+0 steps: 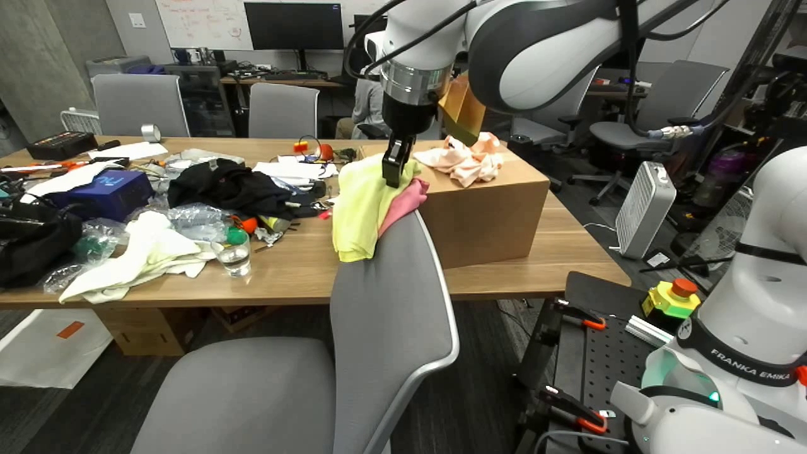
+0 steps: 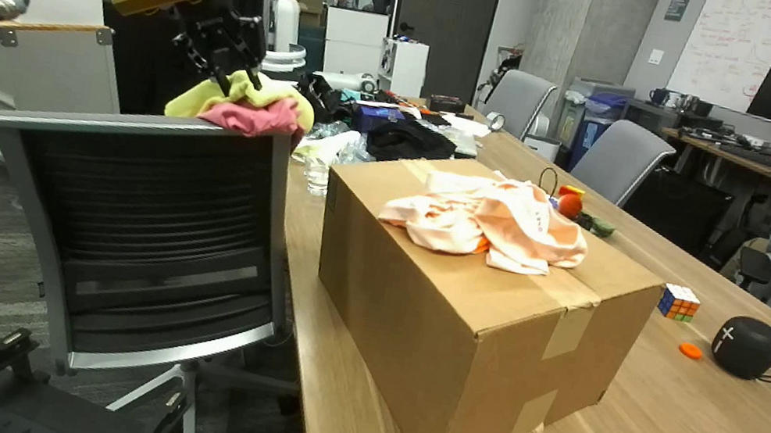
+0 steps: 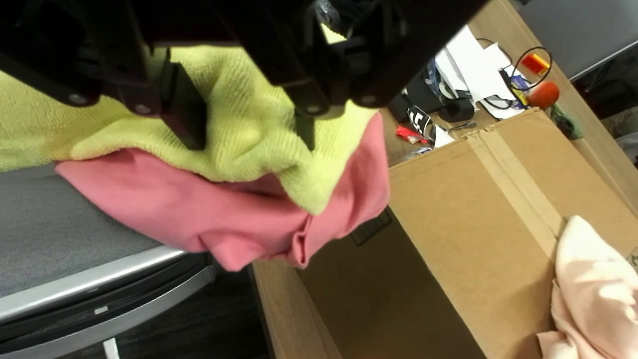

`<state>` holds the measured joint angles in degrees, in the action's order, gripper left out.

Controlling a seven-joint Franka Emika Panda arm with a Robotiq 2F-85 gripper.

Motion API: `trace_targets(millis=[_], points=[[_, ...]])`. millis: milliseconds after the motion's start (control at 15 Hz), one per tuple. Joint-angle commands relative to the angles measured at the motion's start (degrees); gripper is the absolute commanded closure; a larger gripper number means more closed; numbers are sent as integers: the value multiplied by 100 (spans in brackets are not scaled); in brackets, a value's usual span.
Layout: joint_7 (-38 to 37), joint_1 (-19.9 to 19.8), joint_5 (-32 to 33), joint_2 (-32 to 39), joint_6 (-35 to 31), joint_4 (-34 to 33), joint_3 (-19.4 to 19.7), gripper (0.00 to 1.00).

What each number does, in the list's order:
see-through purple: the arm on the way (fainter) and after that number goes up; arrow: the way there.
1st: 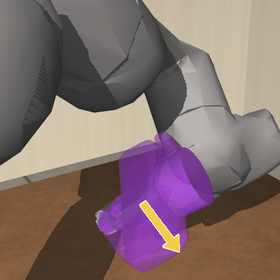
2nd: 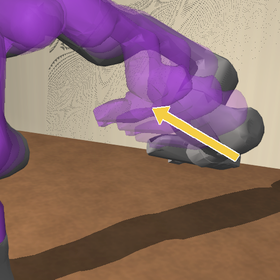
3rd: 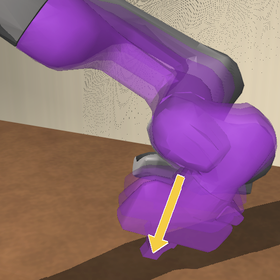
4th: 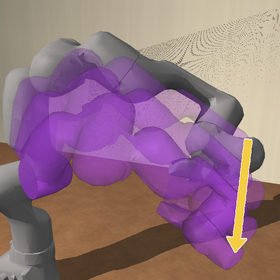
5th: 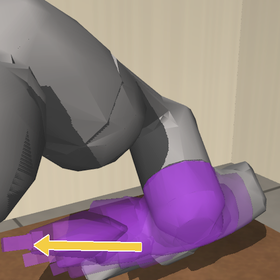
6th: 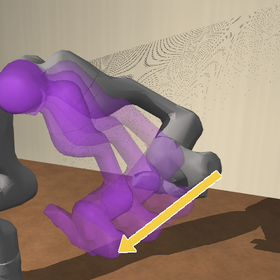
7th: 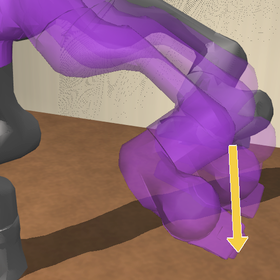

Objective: Move the orange and green shirts from the chair to the box

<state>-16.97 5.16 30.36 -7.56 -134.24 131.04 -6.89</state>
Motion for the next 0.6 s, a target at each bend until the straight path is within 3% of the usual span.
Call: trace_targets(millis=[0, 133, 200, 533], points=[[-183, -82, 117, -18, -167, -4, -60, 80], [-191, -77, 82, -56, -194, 6, -58, 95], [-186, -73, 53, -86, -219, 10, -55, 99], [-132, -62, -106, -259, -323, 11, -48, 97]])
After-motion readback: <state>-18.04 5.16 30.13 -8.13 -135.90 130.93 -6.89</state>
